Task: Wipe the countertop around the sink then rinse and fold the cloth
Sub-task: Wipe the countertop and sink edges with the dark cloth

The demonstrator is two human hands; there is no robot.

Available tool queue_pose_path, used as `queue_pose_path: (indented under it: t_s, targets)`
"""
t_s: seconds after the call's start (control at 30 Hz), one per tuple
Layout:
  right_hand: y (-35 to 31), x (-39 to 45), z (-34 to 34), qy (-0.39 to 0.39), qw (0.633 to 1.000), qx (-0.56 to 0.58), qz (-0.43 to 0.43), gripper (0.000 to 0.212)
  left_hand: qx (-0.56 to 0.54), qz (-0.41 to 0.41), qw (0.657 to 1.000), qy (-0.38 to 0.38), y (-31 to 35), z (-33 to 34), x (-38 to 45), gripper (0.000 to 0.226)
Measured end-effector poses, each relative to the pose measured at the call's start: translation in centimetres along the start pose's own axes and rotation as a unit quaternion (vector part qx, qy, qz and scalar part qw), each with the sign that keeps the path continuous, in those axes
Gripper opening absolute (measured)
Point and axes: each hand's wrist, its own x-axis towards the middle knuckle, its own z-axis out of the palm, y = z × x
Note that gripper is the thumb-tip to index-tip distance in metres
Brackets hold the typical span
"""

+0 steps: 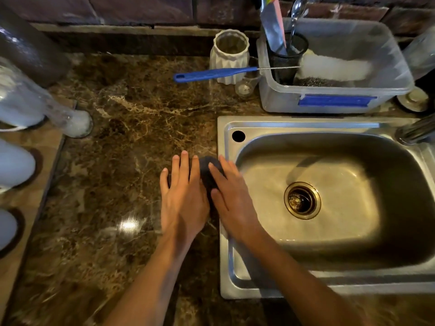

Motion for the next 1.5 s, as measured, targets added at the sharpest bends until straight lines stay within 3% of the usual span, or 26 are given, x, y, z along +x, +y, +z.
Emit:
queue_pose_path:
  t_s: [0.13,0.23,0.4,0.57,0.77,1.03,1.27,1.4,1.5]
  targets:
    - [-0.9,-5.3,0.6,-0.052,0.998,-0.02,0.0,0.054,-0.036,-0.009,0.999,0.0,-0.1,-0.3,0.1,0.054]
    - [-0.1,-0.8,0.2,-0.029,0.999,-0.024,-0.009,0.054,-0.032,-0.003,0.999,0.004,0.0,-0.4,0.0,0.053]
    - [0.6,7.6,-0.8,0.03,0.994,-0.079,0.062,0.052,-0.036,-0.002,0.999,0.01,0.0,0.0,-0.1,0.056]
    - [-0.7,-0.7,0.6,-0.003,0.998,0.007,0.055,0.057,-0.058,0.026,0.998,-0.02,-0.8,-0.8,-0.4,0.062]
    - [-4.3,-15.1,0.1,-0.081,0.968,-0.238,0.012,0.059,0.02,0.005,0.999,-0.029,-2.2,-1.1,-10.0,0.063]
    - [-3.1,-8.3,1.9,0.006,0.972,-0.224,0.066,0.059,0.055,0.013,0.998,-0.018,-1.9,-0.3,-12.8,0.064]
    - [-5.3,-17.0,1.7,-0.053,0.957,-0.281,0.046,0.062,0.041,0.023,0.999,-0.005,-2.0,-0.5,-12.8,0.063]
    - [-3.8,-14.1,1.6,-0.021,0.957,-0.286,0.055,0.061,0.026,0.027,0.999,-0.011,-2.2,-0.4,-12.8,0.059]
    - [-3.5,-10.2,1.6,0.002,0.965,-0.23,0.126,0.061,0.017,0.027,0.999,-0.005,-2.2,-0.2,-13.0,0.059]
